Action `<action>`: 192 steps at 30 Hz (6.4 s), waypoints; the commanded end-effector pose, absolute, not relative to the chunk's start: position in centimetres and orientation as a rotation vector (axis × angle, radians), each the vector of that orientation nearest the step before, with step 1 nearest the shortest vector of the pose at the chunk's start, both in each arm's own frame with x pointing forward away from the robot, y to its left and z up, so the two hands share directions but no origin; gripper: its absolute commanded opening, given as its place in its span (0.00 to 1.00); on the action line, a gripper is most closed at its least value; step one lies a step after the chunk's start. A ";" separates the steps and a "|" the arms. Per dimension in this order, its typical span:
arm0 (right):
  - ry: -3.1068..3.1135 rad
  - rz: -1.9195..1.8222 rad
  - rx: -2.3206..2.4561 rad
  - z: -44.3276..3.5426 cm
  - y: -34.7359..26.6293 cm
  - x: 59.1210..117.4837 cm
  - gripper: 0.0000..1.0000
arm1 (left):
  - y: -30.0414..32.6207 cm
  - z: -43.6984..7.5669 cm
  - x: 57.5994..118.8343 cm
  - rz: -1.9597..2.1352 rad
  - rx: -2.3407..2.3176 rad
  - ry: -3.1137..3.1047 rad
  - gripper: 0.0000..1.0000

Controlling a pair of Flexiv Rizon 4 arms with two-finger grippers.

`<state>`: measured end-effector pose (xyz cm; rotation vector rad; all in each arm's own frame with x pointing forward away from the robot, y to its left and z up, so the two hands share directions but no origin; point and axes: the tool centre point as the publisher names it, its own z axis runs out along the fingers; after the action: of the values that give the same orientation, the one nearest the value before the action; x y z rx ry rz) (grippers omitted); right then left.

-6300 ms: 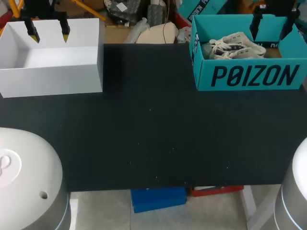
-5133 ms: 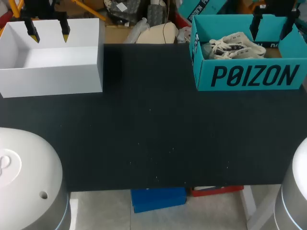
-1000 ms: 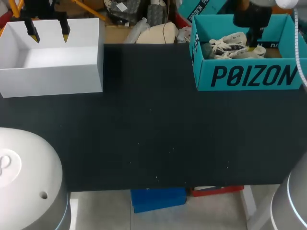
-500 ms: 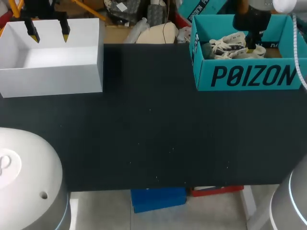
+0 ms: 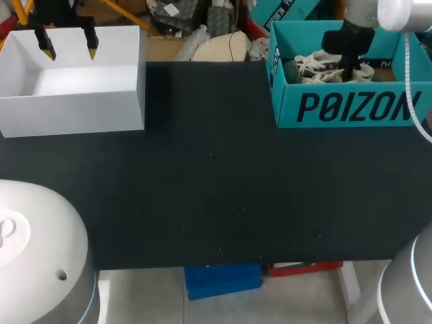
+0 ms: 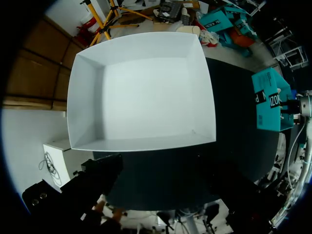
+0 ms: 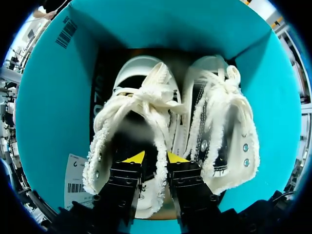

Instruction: Take the shoe out of the shoebox, open the shoe tongue, remove and reinsert the insole, then place the shoe into the shoebox

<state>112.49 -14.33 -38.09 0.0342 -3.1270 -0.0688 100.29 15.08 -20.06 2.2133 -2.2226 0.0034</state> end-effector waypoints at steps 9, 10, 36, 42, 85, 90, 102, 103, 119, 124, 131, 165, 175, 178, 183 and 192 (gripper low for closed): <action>-3.100 -0.077 0.051 -41.0 -14.3 113.4 0.20 | 15.0 -20.0 100.2 -0.002 2.217 -2.221 1.00; -3.098 -0.076 0.052 -41.0 -14.2 113.4 0.20 | 15.0 -20.0 100.2 -0.002 2.217 -2.221 1.00; -3.172 -0.004 0.012 -42.4 -14.1 113.0 0.00 | 15.0 -20.0 100.2 -0.002 2.217 -2.221 1.00; -3.167 0.002 0.008 -40.8 -14.7 113.1 0.00 | 15.0 -20.0 100.2 -0.002 2.217 -2.221 1.00; -3.168 0.270 -0.199 -12.3 -1.4 102.7 0.00 | 15.0 -20.0 100.2 -0.002 2.217 -2.221 1.00; -3.158 0.262 -0.227 -14.9 4.3 98.4 0.00 | 15.0 -20.0 100.2 -0.002 2.217 -2.221 1.00; -3.172 0.158 -0.078 -24.9 12.2 92.1 0.00 | 15.0 -20.0 100.2 -0.002 2.217 -2.221 1.00; -3.159 0.104 -0.079 -25.7 12.4 91.5 0.00 | 15.0 -20.0 100.2 -0.002 2.217 -2.221 1.00; -3.059 -0.130 0.099 -34.1 15.1 88.8 0.00 | 15.0 -20.0 100.2 -0.002 2.217 -2.221 1.00; -3.021 -0.148 0.121 -35.4 15.6 89.0 0.00 | 15.0 -20.0 100.2 -0.002 2.217 -2.221 1.00; -2.987 -0.195 0.145 -36.9 16.6 89.2 0.00 | 15.0 -20.0 100.2 -0.002 2.217 -2.221 1.00; -3.043 -0.461 0.221 -31.0 12.5 90.0 1.00 | 15.0 -20.0 100.2 -0.002 2.217 -2.221 1.00; -2.980 -0.726 0.297 -29.6 9.7 88.7 1.00 | 15.0 -20.0 100.2 -0.002 2.217 -2.221 1.00; -2.980 -0.726 0.297 -29.6 9.7 88.7 1.00 | 15.0 -20.0 100.2 -0.002 2.217 -2.221 1.00; -2.980 -0.726 0.297 -29.6 9.7 88.7 1.00 | 15.0 -20.0 100.2 -0.002 2.217 -2.221 1.00; -2.980 -0.726 0.297 -29.6 9.7 88.7 1.00 | 15.0 -20.0 100.2 -0.002 2.217 -2.221 1.00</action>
<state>88.77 9.61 -29.59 0.2989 -2.9780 -0.7289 100.28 15.08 -20.05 2.2134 -2.2226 0.0032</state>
